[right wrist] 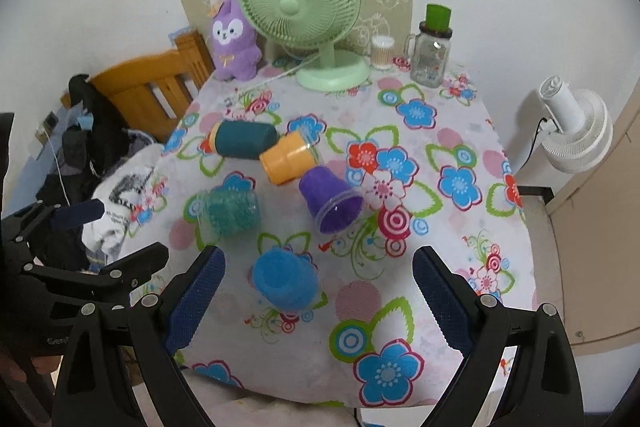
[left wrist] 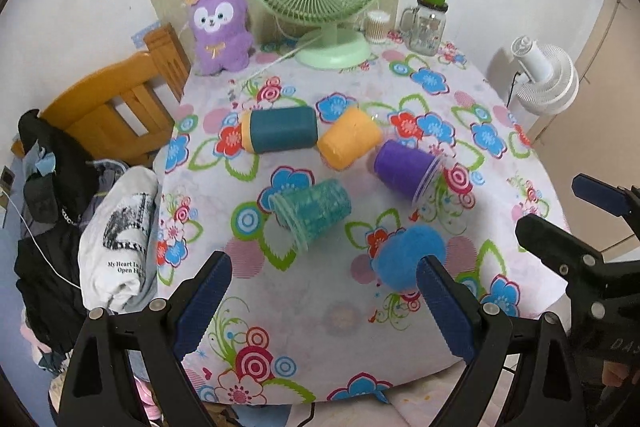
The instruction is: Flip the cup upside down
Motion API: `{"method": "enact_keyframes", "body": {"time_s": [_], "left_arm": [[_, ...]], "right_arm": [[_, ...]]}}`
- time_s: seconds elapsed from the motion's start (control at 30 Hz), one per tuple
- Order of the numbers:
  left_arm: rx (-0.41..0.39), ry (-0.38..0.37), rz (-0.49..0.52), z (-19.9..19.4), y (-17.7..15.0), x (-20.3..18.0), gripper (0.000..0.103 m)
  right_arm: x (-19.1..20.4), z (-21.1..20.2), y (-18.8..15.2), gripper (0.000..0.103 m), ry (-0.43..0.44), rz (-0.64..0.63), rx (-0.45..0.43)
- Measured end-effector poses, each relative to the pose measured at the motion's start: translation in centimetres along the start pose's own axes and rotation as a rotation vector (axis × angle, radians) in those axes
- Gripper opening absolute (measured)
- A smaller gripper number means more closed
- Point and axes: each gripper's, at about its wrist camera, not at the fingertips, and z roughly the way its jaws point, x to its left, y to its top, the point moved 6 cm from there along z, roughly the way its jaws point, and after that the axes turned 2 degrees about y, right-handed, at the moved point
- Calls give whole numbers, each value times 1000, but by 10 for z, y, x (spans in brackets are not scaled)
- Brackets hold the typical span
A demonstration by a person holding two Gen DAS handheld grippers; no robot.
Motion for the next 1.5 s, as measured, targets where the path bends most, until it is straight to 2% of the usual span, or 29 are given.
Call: {"method": "enact_keyframes", "body": {"time_s": [0.27, 0.4, 0.5, 0.63, 0.9, 1.5], "left_arm": [[-52, 23, -3, -29, 19, 1, 95], [-67, 11, -29, -37, 26, 5, 95], [-74, 8, -45, -42, 29, 6, 96], [-84, 31, -43, -49, 30, 7, 97], [-102, 20, -63, -55, 30, 9, 97], [-103, 15, -71, -54, 31, 7, 98]], "right_arm": [[0, -22, 18, 96, -31, 0, -36], [1, -34, 27, 96, -96, -18, -53], [2, -44, 32, 96, -114, -24, -81], [4, -51, 35, 96, -120, -28, -99], [3, -52, 34, 96, -88, -1, -97], [1, -51, 32, 96, -87, 20, -95]]}}
